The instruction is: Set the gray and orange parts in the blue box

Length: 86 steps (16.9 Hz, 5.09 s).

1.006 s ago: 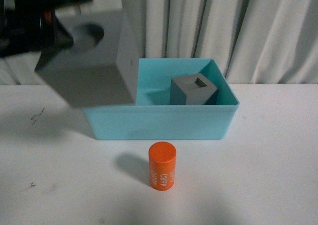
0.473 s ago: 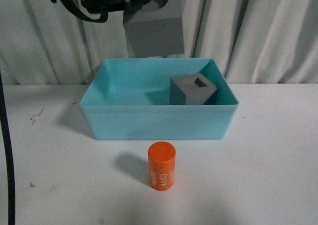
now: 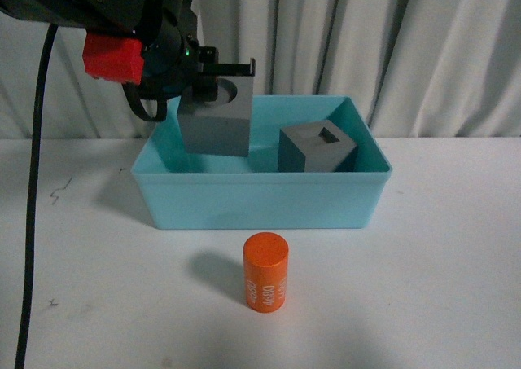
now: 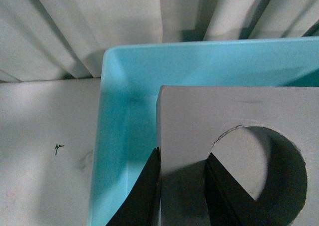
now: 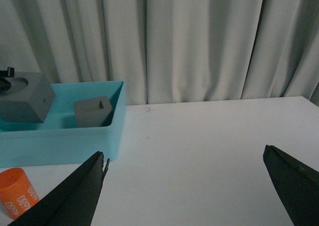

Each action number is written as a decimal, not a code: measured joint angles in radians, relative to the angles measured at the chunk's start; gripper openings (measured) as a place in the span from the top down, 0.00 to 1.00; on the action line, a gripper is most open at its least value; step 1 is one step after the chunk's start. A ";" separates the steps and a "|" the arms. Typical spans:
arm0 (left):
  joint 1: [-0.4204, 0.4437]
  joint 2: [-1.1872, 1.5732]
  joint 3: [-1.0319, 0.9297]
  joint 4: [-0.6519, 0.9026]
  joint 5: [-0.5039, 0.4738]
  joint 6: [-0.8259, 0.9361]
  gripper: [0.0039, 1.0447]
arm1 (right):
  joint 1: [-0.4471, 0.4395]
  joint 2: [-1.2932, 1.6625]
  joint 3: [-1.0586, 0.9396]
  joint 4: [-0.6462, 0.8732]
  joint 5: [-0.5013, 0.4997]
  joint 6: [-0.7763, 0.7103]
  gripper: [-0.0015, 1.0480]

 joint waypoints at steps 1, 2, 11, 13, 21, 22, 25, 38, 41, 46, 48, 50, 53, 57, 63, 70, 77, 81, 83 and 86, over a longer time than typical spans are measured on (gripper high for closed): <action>0.000 0.011 -0.003 0.008 0.001 0.006 0.82 | 0.000 0.000 0.000 0.000 0.000 0.000 0.06; 0.000 0.016 -0.005 0.010 -0.001 0.006 0.82 | 0.000 0.000 0.000 0.000 0.000 0.000 0.06; 0.010 0.056 -0.013 0.023 -0.019 0.020 0.82 | 0.000 0.000 0.000 0.000 0.000 0.000 0.06; 0.014 0.060 -0.013 0.025 -0.020 0.025 0.82 | 0.000 0.000 0.000 0.000 0.000 0.000 0.06; 0.005 -0.066 -0.161 0.037 0.024 -0.032 0.13 | 0.000 0.000 0.000 0.000 0.000 0.000 0.06; -0.002 -0.142 -0.203 0.054 0.050 -0.061 0.04 | 0.000 0.000 0.000 0.000 0.000 0.000 0.06; -0.002 -0.496 -0.417 0.027 0.143 -0.161 0.06 | 0.000 0.000 0.000 0.000 0.000 0.000 0.06; 0.187 -1.461 -1.400 0.494 0.139 0.137 0.98 | 0.000 0.000 0.000 0.000 -0.001 0.000 0.06; 0.277 -1.571 -1.436 0.429 0.241 0.140 0.99 | 0.000 0.000 0.000 0.000 -0.001 0.000 0.06; 0.315 -1.682 -1.464 0.349 0.270 0.140 0.99 | 0.000 0.000 0.000 0.000 -0.001 0.000 0.06; 0.315 -1.688 -1.474 0.372 0.270 0.140 0.99 | 0.000 0.000 0.000 0.000 -0.001 0.000 0.06; 0.315 -1.698 -1.493 0.387 0.270 0.140 0.99 | 0.000 0.000 0.000 0.000 -0.001 0.000 0.06; 0.317 -1.718 -1.495 0.344 0.269 0.140 0.99 | 0.000 0.000 0.000 0.000 -0.001 0.000 0.06; 0.317 -1.811 -1.495 0.269 0.270 0.140 0.99 | 0.000 0.000 0.000 0.000 -0.001 0.000 0.06; 0.317 -1.900 -1.495 0.180 0.270 0.140 0.99 | 0.000 0.000 0.000 0.000 -0.001 0.000 0.06; 0.317 -2.118 -1.493 -0.031 0.271 0.140 0.99 | 0.000 0.000 0.000 0.000 -0.001 0.000 0.06; 0.317 -2.117 -1.494 -0.048 0.270 0.140 0.44 | 0.000 0.000 0.000 0.000 -0.001 0.000 0.06; 0.317 -2.117 -1.494 -0.048 0.270 0.140 0.08 | 0.000 0.000 0.000 0.000 -0.001 0.000 0.06; 0.317 -2.117 -1.494 -0.048 0.270 0.141 0.07 | 0.000 0.000 0.000 0.000 -0.001 0.000 0.06; 0.317 -2.117 -1.494 -0.048 0.270 0.141 0.06 | 0.000 0.000 0.000 0.000 -0.001 0.000 0.06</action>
